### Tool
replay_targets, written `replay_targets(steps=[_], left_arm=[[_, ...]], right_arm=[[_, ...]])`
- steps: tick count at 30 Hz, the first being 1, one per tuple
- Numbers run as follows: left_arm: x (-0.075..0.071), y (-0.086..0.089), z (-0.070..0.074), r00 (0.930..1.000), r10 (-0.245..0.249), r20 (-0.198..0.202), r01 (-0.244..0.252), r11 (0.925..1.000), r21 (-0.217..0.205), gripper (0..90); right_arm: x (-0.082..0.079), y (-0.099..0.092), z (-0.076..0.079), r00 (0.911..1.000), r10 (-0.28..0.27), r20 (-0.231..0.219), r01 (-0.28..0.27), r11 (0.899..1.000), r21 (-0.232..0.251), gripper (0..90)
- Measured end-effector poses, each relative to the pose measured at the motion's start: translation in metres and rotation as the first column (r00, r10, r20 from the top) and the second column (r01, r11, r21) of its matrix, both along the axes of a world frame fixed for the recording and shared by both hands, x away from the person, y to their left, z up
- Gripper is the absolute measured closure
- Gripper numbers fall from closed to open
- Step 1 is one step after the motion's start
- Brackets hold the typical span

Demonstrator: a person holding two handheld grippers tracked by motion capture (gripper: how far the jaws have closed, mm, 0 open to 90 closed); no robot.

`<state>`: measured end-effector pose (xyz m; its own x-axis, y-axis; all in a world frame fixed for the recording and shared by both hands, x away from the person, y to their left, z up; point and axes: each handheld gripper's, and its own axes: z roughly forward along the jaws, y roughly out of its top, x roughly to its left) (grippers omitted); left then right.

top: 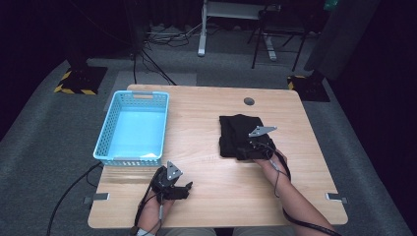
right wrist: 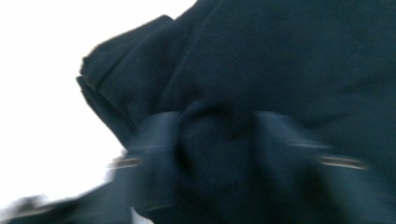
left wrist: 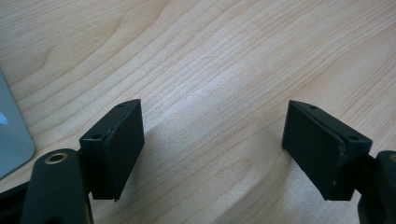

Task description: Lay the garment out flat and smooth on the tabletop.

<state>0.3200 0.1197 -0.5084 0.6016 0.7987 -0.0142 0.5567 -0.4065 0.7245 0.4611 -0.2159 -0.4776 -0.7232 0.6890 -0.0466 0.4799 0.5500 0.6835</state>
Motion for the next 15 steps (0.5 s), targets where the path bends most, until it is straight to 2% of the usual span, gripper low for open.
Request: replay_targets(steps=[1, 2, 4, 6, 9, 10, 12, 13, 14, 15], left_arm=[[0.000, 0.000, 0.000, 1.0000, 0.000, 0.000, 0.000, 1.0000, -0.001, 21.2], [0.000, 0.000, 0.000, 1.0000, 0.000, 0.000, 0.000, 1.0000, 0.000, 21.2], [0.000, 0.000, 0.000, 1.0000, -0.001, -0.001, 0.001, 1.0000, -0.002, 21.2], [0.000, 0.000, 0.000, 1.0000, -0.001, 0.001, 0.001, 1.0000, 0.001, 21.2], [0.000, -0.001, 0.000, 1.0000, -0.003, 0.005, 0.003, 1.0000, 0.008, 21.2], [0.000, -0.001, 0.000, 1.0000, -0.003, 0.005, 0.003, 1.0000, 0.009, 21.2], [0.000, -0.001, 0.000, 1.0000, -0.002, 0.005, 0.002, 1.0000, 0.009, 21.2], [0.000, -0.001, 0.000, 1.0000, -0.003, 0.006, 0.003, 0.9999, 0.010, 21.2], [0.001, -0.001, 0.000, 1.0000, -0.002, 0.006, 0.002, 0.9999, 0.011, 21.2], [0.001, -0.001, 0.000, 1.0000, 0.001, 0.004, -0.001, 1.0000, 0.009, 21.2]], right_arm=[[-0.001, -0.001, 0.005, 1.0000, 0.002, 0.002, -0.002, 1.000, 0.010, 68.9], [-0.003, -0.001, 0.008, 1.0000, -0.001, 0.007, 0.001, 1.000, 0.013, 72.1], [-0.008, -0.002, 0.016, 0.9995, -0.003, 0.032, 0.003, 1.000, 0.002, 74.5], [-0.013, -0.006, 0.023, 0.9994, -0.012, 0.033, 0.012, 1.000, 0.020, 75.3], [-0.022, -0.017, 0.034, 0.9987, -0.027, 0.044, 0.024, 0.997, 0.079, 75.4], [-0.026, -0.027, 0.040, 0.9977, -0.052, 0.043, 0.046, 0.990, 0.133, 75.4], [-0.027, -0.031, 0.042, 0.9973, -0.061, 0.041, 0.054, 0.987, 0.150, 75.4], [-0.031, -0.041, 0.046, 0.9960, -0.083, 0.032, 0.075, 0.979, 0.191, 75.4], [-0.032, -0.046, 0.049, 0.9952, -0.093, 0.030, 0.085, 0.974, 0.211, 75.4], [-0.032, -0.046, 0.049, 0.9952, -0.093, 0.030, 0.085, 0.974, 0.211, 75.4]])
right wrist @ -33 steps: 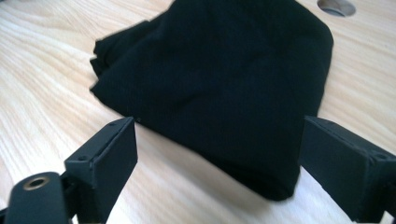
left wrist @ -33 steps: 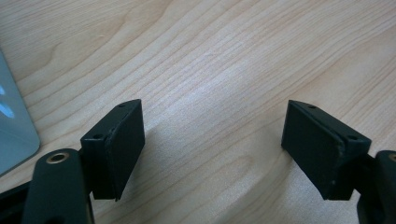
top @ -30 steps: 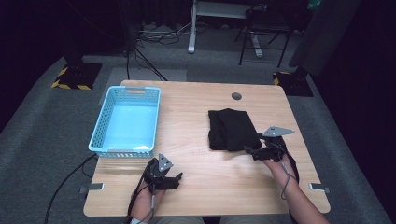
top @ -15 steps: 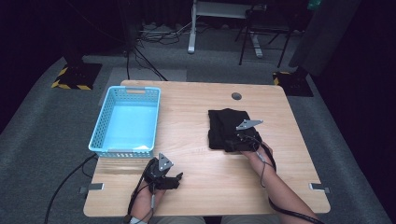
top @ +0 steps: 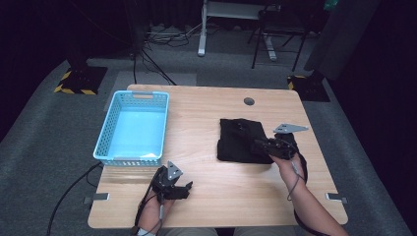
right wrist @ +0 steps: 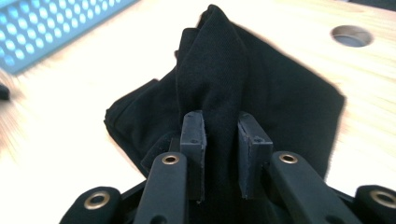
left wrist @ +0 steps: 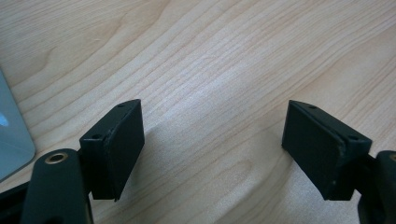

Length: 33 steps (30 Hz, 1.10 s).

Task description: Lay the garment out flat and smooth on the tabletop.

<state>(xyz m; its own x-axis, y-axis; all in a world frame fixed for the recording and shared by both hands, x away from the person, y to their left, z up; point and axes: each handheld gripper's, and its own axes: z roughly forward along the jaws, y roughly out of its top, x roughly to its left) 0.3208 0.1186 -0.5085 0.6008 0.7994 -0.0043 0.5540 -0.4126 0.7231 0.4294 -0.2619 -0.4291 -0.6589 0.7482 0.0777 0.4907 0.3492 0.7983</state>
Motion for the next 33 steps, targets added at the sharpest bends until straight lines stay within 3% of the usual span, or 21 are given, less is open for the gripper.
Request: replay_targets(steps=[5, 6, 8, 10, 11, 12, 13, 14, 15, 16, 17, 19, 23, 24, 25, 26, 28, 32, 33], left_arm=[[0.000, 0.000, 0.000, 1.0000, 0.002, 0.001, -0.002, 1.0000, 0.003, 21.3], [0.000, 0.000, 0.000, 1.0000, 0.004, 0.001, -0.004, 1.0000, 0.002, 21.3], [0.000, 0.000, 0.000, 1.0000, 0.007, -0.001, -0.007, 1.0000, 0.000, 21.3], [0.000, 0.000, 0.000, 1.0000, 0.007, 0.000, -0.007, 1.0000, 0.001, 21.3], [0.000, 0.000, 0.000, 1.0000, 0.007, 0.000, -0.007, 1.0000, 0.001, 21.3], [0.000, 0.000, 0.000, 1.0000, 0.009, 0.000, -0.009, 1.0000, 0.001, 21.3], [0.000, 0.000, 0.000, 1.0000, 0.009, 0.000, -0.009, 1.0000, 0.001, 21.3], [0.000, 0.000, 0.000, 1.0000, 0.009, 0.000, -0.009, 1.0000, 0.001, 21.3], [0.000, 0.000, 0.000, 1.0000, 0.010, 0.000, -0.010, 1.0000, 0.001, 21.3], [0.001, 0.000, 0.000, 0.9999, 0.013, 0.000, -0.013, 0.9999, 0.005, 21.3], [0.001, -0.001, 0.000, 0.9998, 0.022, -0.002, -0.022, 0.9998, 0.004, 21.3], [0.001, -0.003, 0.000, 0.9996, 0.028, -0.002, -0.028, 0.9996, 0.006, 19.5], [0.000, -0.017, 0.000, 0.9999, -0.013, -0.006, 0.013, 0.9999, 0.007, 18.5], [0.000, -0.020, 0.001, 0.9999, -0.013, -0.006, 0.013, 0.9999, 0.009, 19.0], [0.000, -0.023, 0.001, 0.9998, -0.013, -0.012, 0.013, 0.9998, 0.016, 19.0], [0.001, -0.027, 0.002, 0.9996, -0.023, -0.014, 0.024, 0.9996, 0.017, 19.9], [0.003, -0.031, 0.005, 0.9996, -0.025, -0.011, 0.025, 0.9997, 0.000, 19.9], [0.021, -0.047, 0.016, 0.9985, -0.055, 0.006, 0.055, 0.9978, -0.036, 21.9], [0.021, -0.047, 0.016, 0.9985, -0.055, 0.006, 0.055, 0.9978, -0.036, 22.4]], right_arm=[[-0.003, -0.025, 0.005, 0.9957, -0.092, -0.005, 0.092, 0.993, 0.078, 75.3], [-0.004, -0.035, 0.006, 0.9916, -0.129, 0.008, 0.127, 0.986, 0.107, 75.3], [-0.005, -0.040, 0.006, 0.9886, -0.149, 0.017, 0.146, 0.982, 0.119, 75.2], [-0.007, -0.053, 0.005, 0.9802, -0.197, 0.023, 0.191, 0.968, 0.163, 74.7], [-0.010, -0.071, 0.000, 0.9656, -0.260, 0.015, 0.252, 0.947, 0.198, 69.2], [-0.012, -0.082, -0.004, 0.9541, -0.299, 0.010, 0.291, 0.934, 0.205, 58.3], [-0.012, -0.082, -0.004, 0.9541, -0.299, 0.010, 0.291, 0.934, 0.205, 58.3], [-0.015, -0.093, -0.009, 0.9409, -0.338, 0.014, 0.329, 0.924, 0.196, 43.3], [-0.019, -0.103, -0.012, 0.9265, -0.374, 0.036, 0.365, 0.918, 0.154, 30.9], [-0.028, -0.124, -0.016, 0.8988, -0.431, 0.078, 0.428, 0.902, 0.053, 20.0], [-0.033, -0.134, -0.017, 0.8876, -0.453, 0.085, 0.451, 0.892, 0.038, 17.3], [-0.040, -0.149, -0.016, 0.8764, -0.474, 0.087, 0.473, 0.881, 0.030, 15.6], [-0.044, -0.158, -0.014, 0.8855, -0.453, 0.102, 0.456, 0.890, -0.007, 15.6], [-0.043, -0.159, -0.013, 0.8946, -0.435, 0.103, 0.439, 0.898, -0.018, 15.8], [-0.043, -0.159, -0.013, 0.8946, -0.435, 0.103, 0.439, 0.898, -0.018, 15.8], [-0.041, -0.158, -0.015, 0.9035, -0.417, 0.099, 0.422, 0.906, -0.040, 16.1], [-0.040, -0.157, -0.017, 0.9061, -0.412, 0.098, 0.417, 0.908, -0.047, 16.4], [-0.034, -0.158, -0.027, 0.9239, -0.375, 0.079, 0.380, 0.921, -0.083, 19.6], [-0.034, -0.158, -0.027, 0.9239, -0.375, 0.079, 0.380, 0.921, -0.083, 19.6]])
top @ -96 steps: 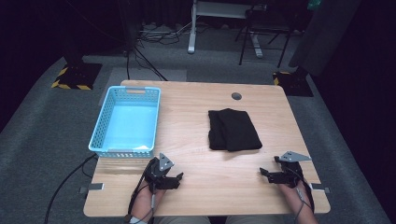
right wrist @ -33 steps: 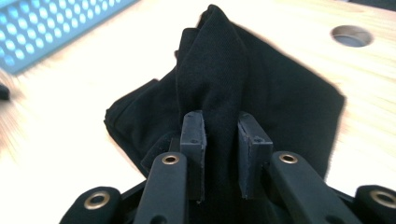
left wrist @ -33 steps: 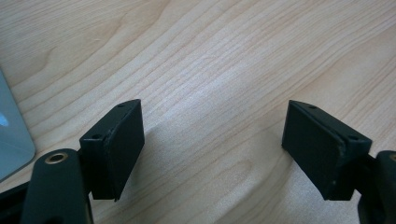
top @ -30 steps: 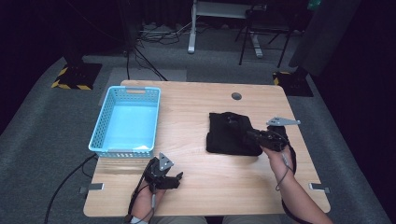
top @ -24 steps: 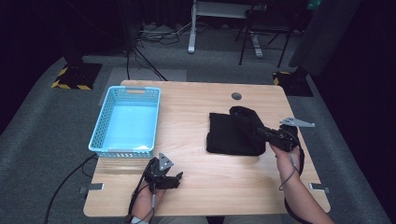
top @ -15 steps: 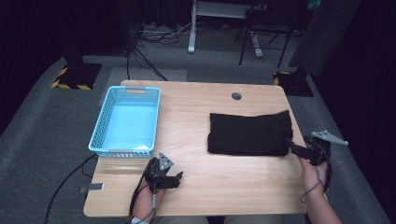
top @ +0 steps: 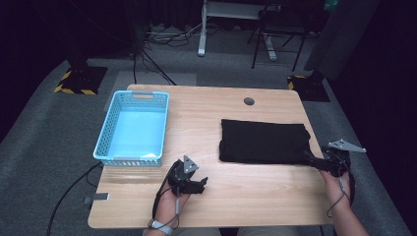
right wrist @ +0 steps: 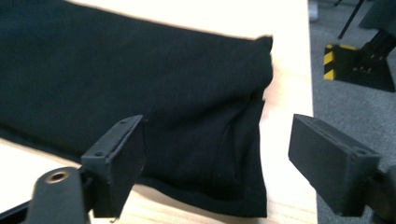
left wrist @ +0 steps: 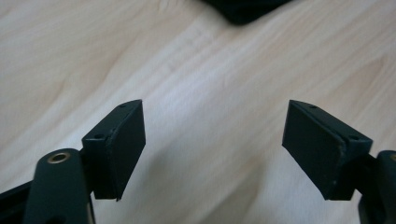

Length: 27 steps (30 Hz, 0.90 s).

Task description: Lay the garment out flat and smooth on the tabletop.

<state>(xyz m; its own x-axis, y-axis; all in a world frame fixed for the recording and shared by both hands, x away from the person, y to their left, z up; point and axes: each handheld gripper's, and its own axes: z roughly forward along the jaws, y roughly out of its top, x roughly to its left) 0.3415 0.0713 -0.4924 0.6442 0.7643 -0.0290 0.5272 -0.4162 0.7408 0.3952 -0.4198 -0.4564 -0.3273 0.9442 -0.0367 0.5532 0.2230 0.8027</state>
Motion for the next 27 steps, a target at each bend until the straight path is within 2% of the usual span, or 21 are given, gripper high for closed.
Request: replay_targets(steps=[3, 6, 12, 16, 18, 20, 21, 22, 23, 25, 27], left_arm=[[0.013, -0.016, 0.006, 0.9998, -0.018, 0.005, 0.018, 0.9992, -0.036, 27.1], [0.024, -0.032, 0.010, 0.9997, -0.016, 0.016, 0.018, 0.9970, -0.076, 28.1], [0.045, -0.062, 0.008, 0.9993, -0.028, 0.023, 0.030, 0.9956, -0.089, 38.1], [0.058, -0.078, 0.006, 0.9996, -0.014, 0.024, 0.015, 0.9989, -0.046, 41.2], [0.065, -0.085, 0.005, 0.9997, 0.000, 0.026, 0.000, 0.9999, -0.015, 47.2], [0.070, -0.090, 0.004, 0.9992, 0.005, 0.039, -0.006, 0.9995, 0.030, 59.6], [0.071, -0.092, 0.003, 0.9989, 0.002, 0.047, -0.004, 0.9988, 0.048, 59.6], [0.072, -0.094, 0.002, 0.9991, 0.003, 0.043, -0.006, 0.9974, 0.071, 66.6], [0.073, -0.095, 0.001, 0.9993, 0.007, 0.036, -0.010, 0.9967, 0.080, 73.8], [0.065, -0.093, -0.001, 0.9992, 0.000, 0.041, -0.004, 0.9945, 0.105, 76.3], [0.061, -0.091, 0.000, 0.9991, -0.007, 0.041, 0.002, 0.9936, 0.113, 77.1]], right_arm=[[0.007, -0.006, -0.010, 0.9987, 0.021, -0.046, -0.021, 1.000, 0.002, 23.1], [0.010, -0.007, -0.015, 0.9971, 0.037, -0.066, -0.038, 0.999, -0.010, 26.3], [0.017, -0.006, -0.024, 0.9897, 0.092, -0.110, -0.096, 0.995, -0.039, 39.3], [0.020, -0.008, -0.028, 0.9851, 0.111, -0.132, -0.114, 0.993, -0.019, 47.1], [0.020, -0.007, -0.030, 0.9818, 0.122, -0.145, -0.127, 0.992, -0.023, 54.1], [0.021, -0.005, -0.032, 0.9797, 0.131, -0.152, -0.138, 0.990, -0.040, 60.4], [0.021, -0.005, -0.032, 0.9797, 0.131, -0.152, -0.138, 0.990, -0.040, 60.4], [0.020, -0.005, -0.032, 0.9790, 0.136, -0.151, -0.144, 0.989, -0.040, 64.3], [0.019, -0.003, -0.031, 0.9781, 0.135, -0.158, -0.141, 0.990, -0.025, 71.9], [0.015, -0.001, -0.031, 0.9764, 0.143, -0.162, -0.148, 0.989, -0.021, 73.9], [0.011, 0.000, -0.031, 0.9749, 0.151, -0.164, -0.157, 0.987, -0.024, 74.5]])
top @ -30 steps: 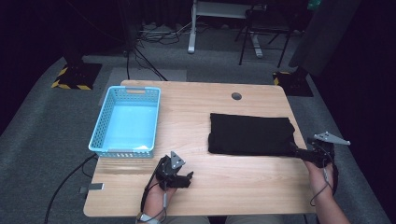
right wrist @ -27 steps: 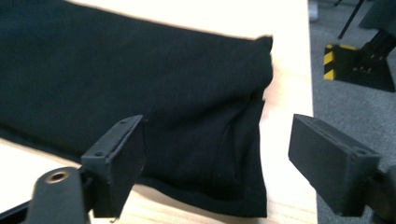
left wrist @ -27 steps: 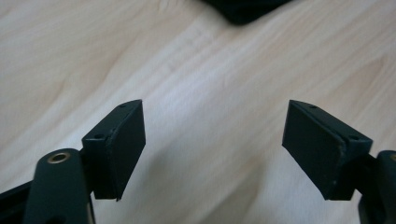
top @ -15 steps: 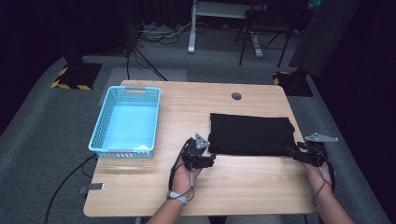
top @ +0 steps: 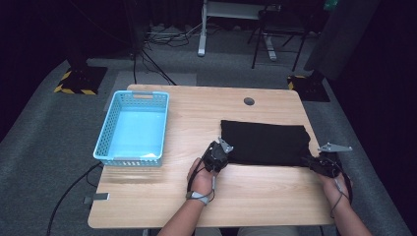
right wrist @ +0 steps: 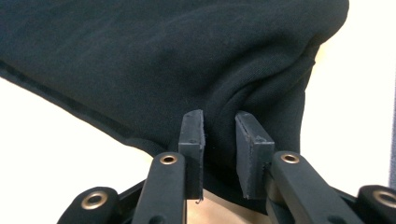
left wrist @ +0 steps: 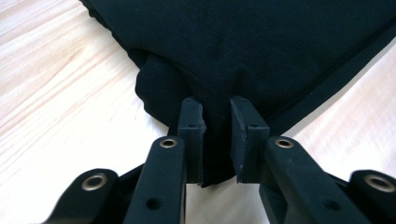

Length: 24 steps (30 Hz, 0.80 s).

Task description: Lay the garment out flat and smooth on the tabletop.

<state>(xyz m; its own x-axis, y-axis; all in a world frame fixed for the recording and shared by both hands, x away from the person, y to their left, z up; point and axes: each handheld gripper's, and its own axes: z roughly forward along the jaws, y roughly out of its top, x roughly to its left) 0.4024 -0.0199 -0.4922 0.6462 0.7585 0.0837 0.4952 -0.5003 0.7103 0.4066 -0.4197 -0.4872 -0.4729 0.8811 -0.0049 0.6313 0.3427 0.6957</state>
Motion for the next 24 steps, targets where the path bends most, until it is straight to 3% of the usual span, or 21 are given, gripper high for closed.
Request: replay_targets(steps=[2, 4, 5, 6, 7, 8, 10, 12, 13, 15, 17, 18, 19, 22, 23, 24], left_arm=[[-0.017, 0.008, 0.002, 0.9997, -0.023, -0.001, 0.023, 0.9996, 0.018, 78.0], [-0.025, 0.012, 0.003, 0.9996, -0.030, 0.004, 0.029, 0.9994, 0.018, 78.1], [-0.034, 0.017, 0.004, 0.9993, -0.037, 0.009, 0.037, 0.9992, 0.014, 78.1], [-0.043, 0.022, 0.005, 0.9991, -0.041, 0.012, 0.041, 0.9991, 0.008, 78.3], [-0.053, 0.027, 0.007, 0.9987, -0.050, 0.013, 0.050, 0.9988, -0.001, 78.3], [-0.063, 0.032, 0.009, 0.9983, -0.055, 0.018, 0.055, 0.9984, -0.010, 78.3], [-0.084, 0.041, 0.015, 0.9971, -0.068, 0.035, 0.069, 0.9975, -0.017, 78.2], [-0.110, 0.049, 0.026, 0.9940, -0.085, 0.069, 0.087, 0.9960, -0.023, 78.2], [-0.110, 0.049, 0.026, 0.9940, -0.085, 0.069, 0.087, 0.9960, -0.023, 78.2], [-0.128, 0.053, 0.040, 0.9897, -0.100, 0.102, 0.104, 0.9939, -0.034, 78.2], [-0.132, 0.054, 0.045, 0.9880, -0.105, 0.114, 0.110, 0.9933, -0.037, 78.2], [-0.134, 0.056, 0.054, 0.9861, -0.107, 0.126, 0.115, 0.9922, -0.050, 78.2], [-0.134, 0.056, 0.054, 0.9861, -0.107, 0.126, 0.115, 0.9922, -0.050, 78.2], [-0.128, 0.058, 0.064, 0.9845, -0.099, 0.145, 0.109, 0.9922, -0.061, 78.3], [-0.119, 0.057, 0.068, 0.9845, -0.087, 0.153, 0.097, 0.9935, -0.060, 78.3], [-0.084, 0.054, 0.079, 0.9818, -0.017, 0.189, 0.030, 0.9974, -0.066, 78.1]], right_arm=[[-0.014, 0.006, 0.001, 0.9995, 0.031, -0.004, -0.031, 0.999, -0.012, 75.0], [-0.029, 0.012, 0.003, 0.9984, 0.057, 0.004, -0.057, 0.998, -0.020, 75.0], [-0.029, 0.012, 0.003, 0.9984, 0.057, 0.004, -0.057, 0.998, -0.020, 75.0], [-0.046, 0.015, 0.005, 0.9971, 0.075, 0.014, -0.075, 0.997, 0.009, 74.9], [-0.046, 0.015, 0.005, 0.9971, 0.075, 0.014, -0.075, 0.997, 0.009, 74.9], [-0.065, 0.018, 0.008, 0.9954, 0.092, 0.026, -0.093, 0.995, 0.034, 74.9], [-0.074, 0.020, 0.009, 0.9943, 0.103, 0.030, -0.104, 0.994, 0.038, 74.9], [-0.097, 0.025, 0.016, 0.9904, 0.131, 0.044, -0.133, 0.990, 0.053, 75.0], [-0.097, 0.025, 0.016, 0.9904, 0.131, 0.044, -0.133, 0.990, 0.053, 75.0], [-0.116, 0.027, 0.027, 0.9871, 0.145, 0.068, -0.150, 0.986, 0.078, 75.0], [-0.120, 0.028, 0.032, 0.9859, 0.149, 0.078, -0.155, 0.985, 0.080, 75.1], [-0.127, 0.029, 0.041, 0.9831, 0.155, 0.098, -0.163, 0.983, 0.088, 75.3], [-0.128, 0.029, 0.045, 0.9815, 0.157, 0.109, -0.168, 0.982, 0.092, 75.5], [-0.128, 0.029, 0.055, 0.9783, 0.169, 0.120, -0.182, 0.978, 0.104, 76.4], [-0.123, 0.030, 0.059, 0.9764, 0.176, 0.126, -0.190, 0.976, 0.110, 77.3], [-0.101, 0.034, 0.071, 0.9728, 0.168, 0.159, -0.186, 0.977, 0.106, 79.6]])
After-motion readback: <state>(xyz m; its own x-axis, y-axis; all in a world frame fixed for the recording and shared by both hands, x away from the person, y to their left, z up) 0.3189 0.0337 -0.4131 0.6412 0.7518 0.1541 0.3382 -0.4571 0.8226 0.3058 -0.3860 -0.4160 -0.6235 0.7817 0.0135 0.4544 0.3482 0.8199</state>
